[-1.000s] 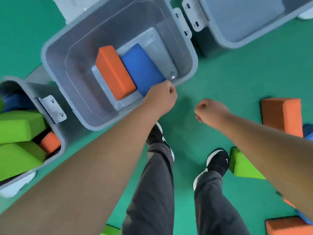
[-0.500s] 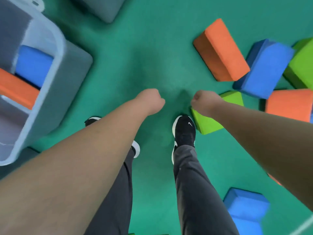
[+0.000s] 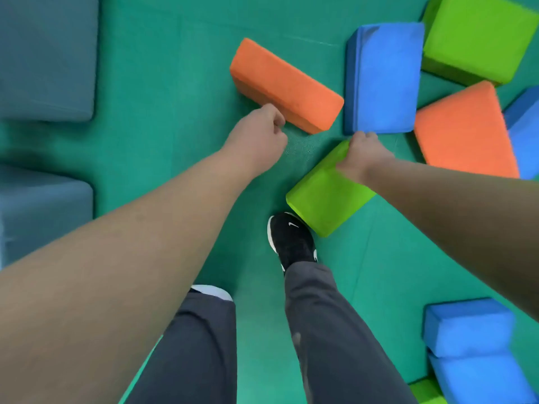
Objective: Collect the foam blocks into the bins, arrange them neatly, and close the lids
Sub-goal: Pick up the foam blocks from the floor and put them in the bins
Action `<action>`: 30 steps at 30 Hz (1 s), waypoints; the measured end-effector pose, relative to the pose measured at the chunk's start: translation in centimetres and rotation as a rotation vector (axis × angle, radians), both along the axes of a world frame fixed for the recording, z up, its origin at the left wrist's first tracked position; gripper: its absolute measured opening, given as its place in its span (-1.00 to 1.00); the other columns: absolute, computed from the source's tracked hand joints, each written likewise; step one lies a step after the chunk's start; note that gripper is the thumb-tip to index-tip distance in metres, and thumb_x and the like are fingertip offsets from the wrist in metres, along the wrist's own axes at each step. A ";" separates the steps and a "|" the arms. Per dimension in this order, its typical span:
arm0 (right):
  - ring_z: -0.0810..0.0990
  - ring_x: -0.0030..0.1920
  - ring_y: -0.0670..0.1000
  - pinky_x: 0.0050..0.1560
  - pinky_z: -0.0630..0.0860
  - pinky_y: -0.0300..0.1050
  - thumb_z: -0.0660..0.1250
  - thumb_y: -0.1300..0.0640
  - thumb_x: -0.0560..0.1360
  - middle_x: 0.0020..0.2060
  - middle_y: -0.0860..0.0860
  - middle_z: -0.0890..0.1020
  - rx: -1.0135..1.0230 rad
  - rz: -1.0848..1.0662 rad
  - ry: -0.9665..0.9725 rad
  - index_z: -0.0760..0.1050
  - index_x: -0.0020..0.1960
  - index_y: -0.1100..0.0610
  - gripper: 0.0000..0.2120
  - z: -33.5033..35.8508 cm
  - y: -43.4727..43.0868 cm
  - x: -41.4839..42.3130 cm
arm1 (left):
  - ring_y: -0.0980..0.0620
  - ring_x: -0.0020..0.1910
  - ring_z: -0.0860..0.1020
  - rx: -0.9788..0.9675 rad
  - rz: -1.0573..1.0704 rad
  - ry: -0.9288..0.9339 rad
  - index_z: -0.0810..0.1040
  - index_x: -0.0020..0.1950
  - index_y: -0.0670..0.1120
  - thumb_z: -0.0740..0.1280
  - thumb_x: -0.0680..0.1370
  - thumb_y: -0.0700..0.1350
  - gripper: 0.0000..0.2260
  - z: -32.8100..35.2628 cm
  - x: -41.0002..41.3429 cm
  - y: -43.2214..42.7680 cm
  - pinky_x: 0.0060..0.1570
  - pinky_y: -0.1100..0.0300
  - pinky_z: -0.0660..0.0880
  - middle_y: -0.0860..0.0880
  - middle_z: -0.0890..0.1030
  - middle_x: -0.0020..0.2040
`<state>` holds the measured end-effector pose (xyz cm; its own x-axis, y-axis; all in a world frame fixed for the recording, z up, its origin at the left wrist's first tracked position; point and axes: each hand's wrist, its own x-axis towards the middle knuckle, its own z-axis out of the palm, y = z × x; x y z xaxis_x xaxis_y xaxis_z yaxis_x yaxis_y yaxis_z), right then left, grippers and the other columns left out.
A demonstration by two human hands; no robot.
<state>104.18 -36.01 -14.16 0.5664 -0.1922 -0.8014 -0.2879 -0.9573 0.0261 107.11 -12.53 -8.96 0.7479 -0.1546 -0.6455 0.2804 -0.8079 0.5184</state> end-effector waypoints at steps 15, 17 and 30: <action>0.58 0.05 0.18 0.03 0.52 0.04 0.72 -0.11 0.21 0.11 0.11 0.54 0.193 -0.403 -0.011 0.20 0.22 0.01 -0.15 -3.3 -3.7 -3.8 | -0.27 0.44 0.28 0.685 -0.677 -0.440 0.25 0.58 0.00 0.35 0.49 -0.19 -0.34 -4.6 5.6 -1.6 0.41 -0.13 0.28 -0.17 0.28 0.50; 0.56 0.08 0.18 0.05 0.49 0.03 0.72 -0.16 0.20 0.12 0.10 0.52 0.183 -0.357 -0.028 0.22 0.21 0.01 -0.15 -2.6 -3.5 -3.9 | -0.27 0.43 0.29 0.706 -0.724 -0.415 0.38 0.45 -0.01 0.40 0.42 -0.17 -0.41 -4.5 5.4 -1.2 0.40 -0.13 0.27 -0.18 0.29 0.47; 0.53 0.22 0.31 0.19 0.54 0.20 0.58 -0.46 0.13 0.25 0.17 0.41 -0.015 0.145 0.001 0.32 0.32 0.12 0.01 6.6 8.7 -1.6 | -0.23 0.14 0.55 0.427 -0.094 0.112 0.48 0.24 -0.15 0.46 0.30 0.22 -0.35 2.2 -6.3 14.6 0.18 -0.10 0.56 -0.14 0.40 0.17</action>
<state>102.61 -27.31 -7.58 0.5887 -0.1205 -0.7993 -0.1464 -0.9884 0.0412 100.86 2.02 -6.81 0.6653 0.0787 -0.7424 0.2306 -0.9675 0.1041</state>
